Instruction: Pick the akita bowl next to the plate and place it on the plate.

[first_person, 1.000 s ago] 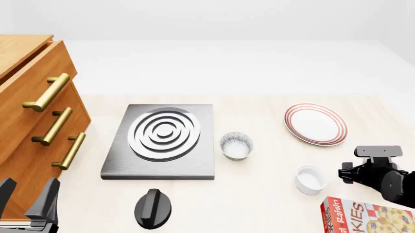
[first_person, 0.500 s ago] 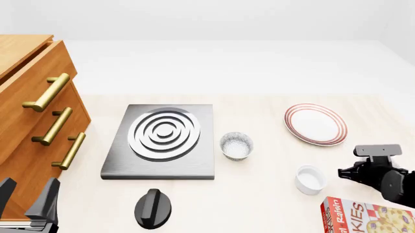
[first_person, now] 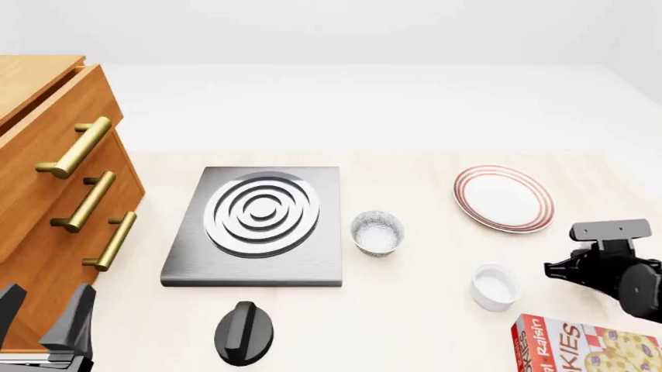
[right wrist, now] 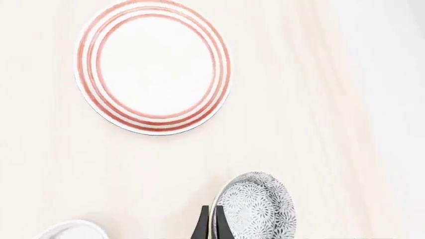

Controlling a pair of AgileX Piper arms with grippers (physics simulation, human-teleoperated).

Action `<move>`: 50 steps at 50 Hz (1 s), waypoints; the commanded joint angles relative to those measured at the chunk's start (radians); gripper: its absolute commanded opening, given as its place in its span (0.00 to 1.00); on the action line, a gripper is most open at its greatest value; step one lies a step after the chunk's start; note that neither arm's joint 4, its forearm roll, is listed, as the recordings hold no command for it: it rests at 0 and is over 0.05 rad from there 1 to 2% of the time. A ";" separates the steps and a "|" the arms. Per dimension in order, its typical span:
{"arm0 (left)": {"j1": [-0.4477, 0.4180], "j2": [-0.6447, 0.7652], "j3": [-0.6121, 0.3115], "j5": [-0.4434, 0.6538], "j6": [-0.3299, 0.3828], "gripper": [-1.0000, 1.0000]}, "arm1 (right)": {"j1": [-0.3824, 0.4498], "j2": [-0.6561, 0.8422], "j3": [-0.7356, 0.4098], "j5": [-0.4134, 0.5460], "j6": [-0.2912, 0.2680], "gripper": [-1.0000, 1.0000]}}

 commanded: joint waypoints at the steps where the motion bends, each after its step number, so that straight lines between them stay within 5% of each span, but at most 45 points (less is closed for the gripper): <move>1: 0.000 0.000 0.000 0.000 0.000 1.00 | 0.003 -0.102 -0.021 0.086 -0.030 0.00; 17: 0.000 0.000 0.000 0.000 0.000 1.00 | 0.026 -0.219 -0.085 0.223 -0.076 0.00; 46: 0.000 0.000 0.000 0.000 0.000 1.00 | 0.191 -0.165 -0.334 0.361 -0.108 0.00; 50: 0.000 0.000 0.000 0.000 0.000 1.00 | 0.202 -0.125 -0.344 0.325 -0.115 0.00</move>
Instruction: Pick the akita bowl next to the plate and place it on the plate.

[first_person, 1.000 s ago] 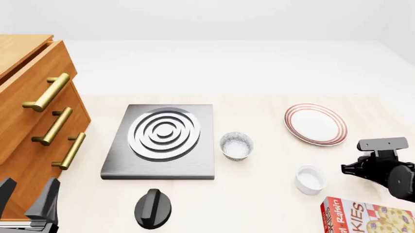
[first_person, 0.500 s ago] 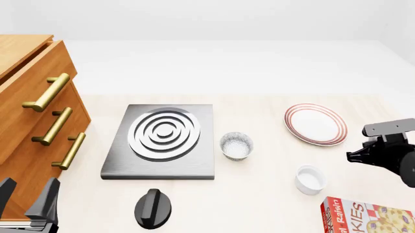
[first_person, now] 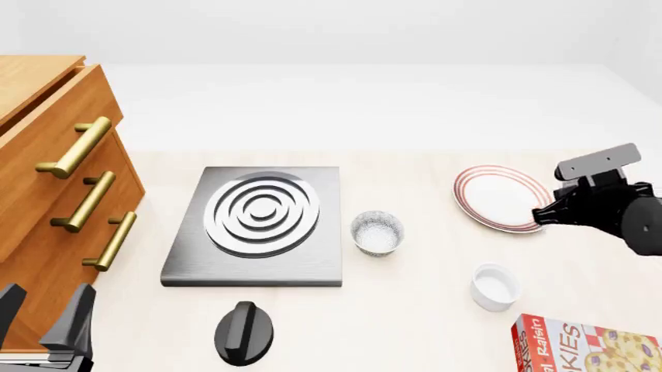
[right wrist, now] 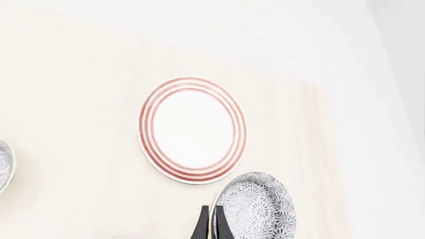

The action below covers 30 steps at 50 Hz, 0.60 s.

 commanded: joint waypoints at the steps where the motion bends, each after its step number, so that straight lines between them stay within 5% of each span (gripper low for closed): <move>1: 0.000 0.000 0.000 0.000 0.000 1.00 | 0.048 0.045 -0.104 0.028 -0.015 0.00; 30: 0.000 0.000 0.000 0.000 0.000 1.00 | 0.109 0.195 -0.290 0.041 -0.023 0.00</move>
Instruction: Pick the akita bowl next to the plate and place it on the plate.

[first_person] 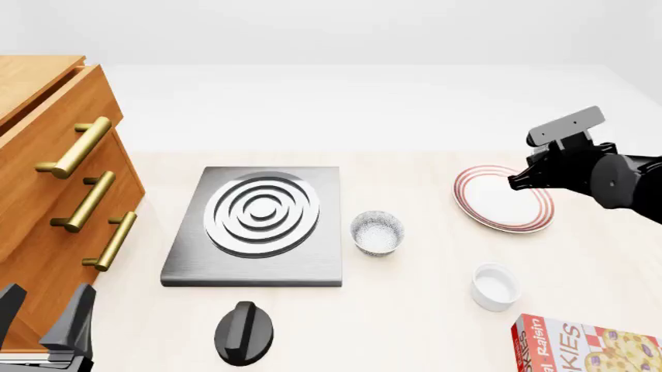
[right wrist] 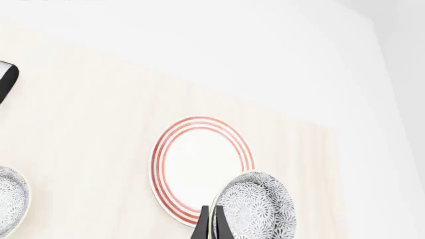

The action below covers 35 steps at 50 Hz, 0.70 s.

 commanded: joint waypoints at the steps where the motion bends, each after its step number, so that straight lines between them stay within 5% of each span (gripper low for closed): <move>1: 0.000 0.000 0.000 0.000 0.000 1.00 | 0.026 0.059 -0.084 0.009 0.001 0.00; 35: 0.000 0.000 0.000 0.000 0.000 1.00 | 0.080 0.218 -0.174 -0.019 0.022 0.00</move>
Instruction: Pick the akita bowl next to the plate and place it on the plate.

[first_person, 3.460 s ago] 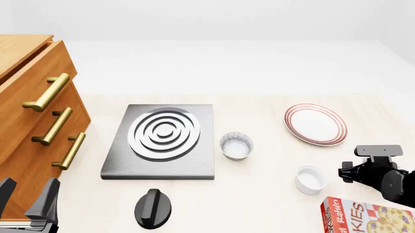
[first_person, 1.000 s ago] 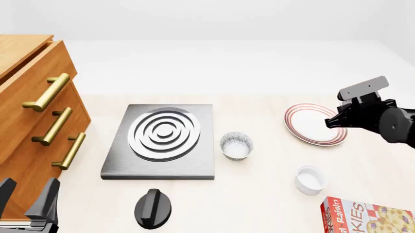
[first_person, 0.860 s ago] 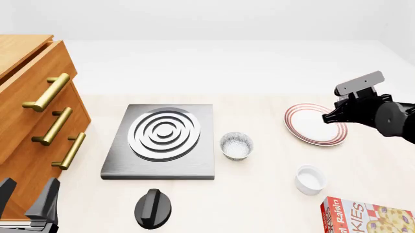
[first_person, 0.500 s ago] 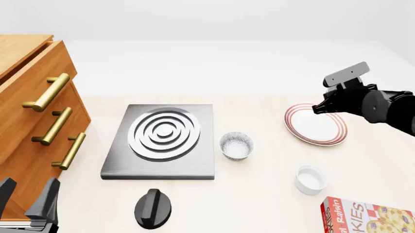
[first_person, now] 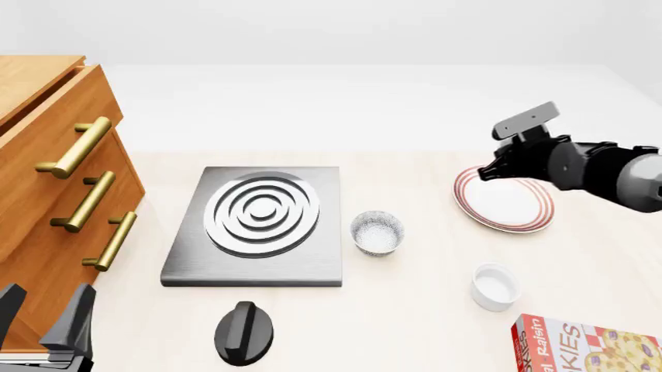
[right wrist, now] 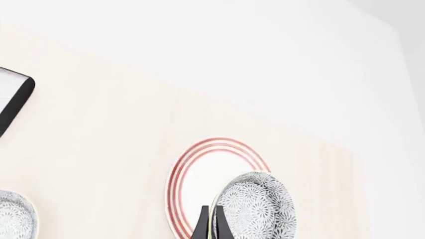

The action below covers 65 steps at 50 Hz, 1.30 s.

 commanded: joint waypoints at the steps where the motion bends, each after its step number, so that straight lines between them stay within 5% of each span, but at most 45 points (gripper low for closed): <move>1: 0.000 0.000 0.000 0.000 0.000 1.00 | 0.008 0.031 -0.021 -0.010 0.010 0.00; 65: 0.000 0.000 0.000 0.000 0.000 1.00 | -0.002 0.259 -0.078 -0.084 0.041 0.00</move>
